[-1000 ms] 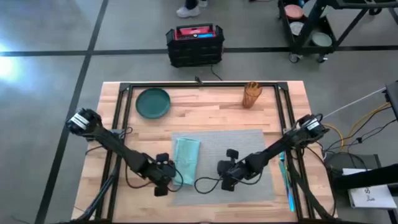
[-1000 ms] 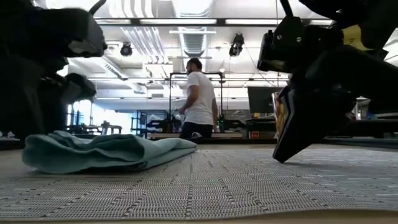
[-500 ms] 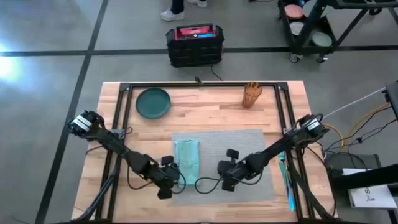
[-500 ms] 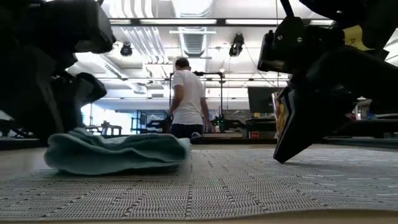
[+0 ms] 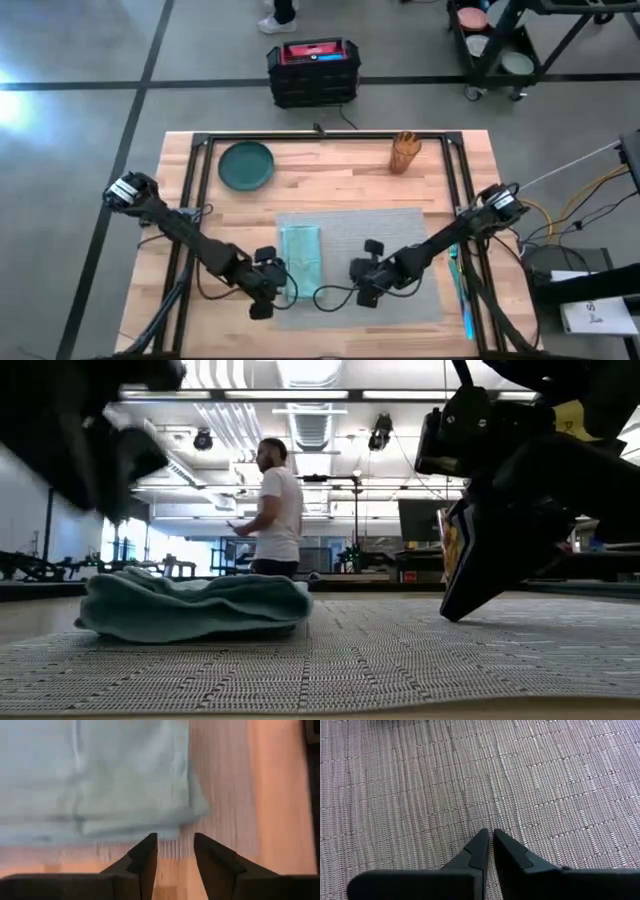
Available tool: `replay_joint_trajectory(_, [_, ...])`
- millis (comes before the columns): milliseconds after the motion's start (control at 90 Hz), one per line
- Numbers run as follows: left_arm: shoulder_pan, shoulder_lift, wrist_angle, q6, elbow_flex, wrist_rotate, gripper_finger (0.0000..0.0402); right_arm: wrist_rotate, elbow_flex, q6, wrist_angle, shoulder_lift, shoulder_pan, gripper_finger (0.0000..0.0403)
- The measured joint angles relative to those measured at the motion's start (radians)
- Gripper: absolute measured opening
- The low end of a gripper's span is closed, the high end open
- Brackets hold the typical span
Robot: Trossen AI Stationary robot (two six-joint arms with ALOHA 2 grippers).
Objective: Set table place
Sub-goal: Put the light blue table napkin on the gray tablemat
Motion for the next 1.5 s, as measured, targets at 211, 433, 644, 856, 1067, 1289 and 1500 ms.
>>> replay_joint_trajectory(211, [0.051, 0.021, 0.144, 0.162, -0.005, -0.163, 0.0115, 0.0, 0.0, -0.002, 0.0, -0.005, 0.0, 0.0014])
replay_joint_trajectory(433, [0.167, 0.12, 0.344, 0.297, -0.018, -0.13, 0.0115, 0.0, 0.0, -0.003, -0.004, -0.005, -0.002, 0.0014])
replay_joint_trajectory(644, [0.24, 0.165, 0.371, 0.32, -0.019, -0.077, 0.0115, -0.001, 0.023, -0.009, -0.083, -0.041, -0.002, 0.0014])
replay_joint_trajectory(856, [0.231, 0.155, 0.342, 0.291, -0.022, -0.076, 0.0115, 0.016, 0.081, 0.044, -0.358, -0.151, -0.003, 0.0014])
replay_joint_trajectory(1067, [0.23, 0.156, 0.339, 0.278, -0.06, -0.076, 0.0115, 0.103, 0.006, 0.138, -0.394, -0.232, -0.03, 0.0014])
replay_joint_trajectory(1289, [0.231, 0.156, 0.329, 0.303, -0.071, -0.074, 0.0115, 0.079, -0.072, 0.09, -0.187, -0.184, -0.037, 0.0014])
replay_joint_trajectory(1500, [0.231, 0.157, 0.329, 0.302, -0.083, -0.041, 0.0115, 0.043, -0.083, 0.082, -0.122, -0.092, -0.034, 0.0014])
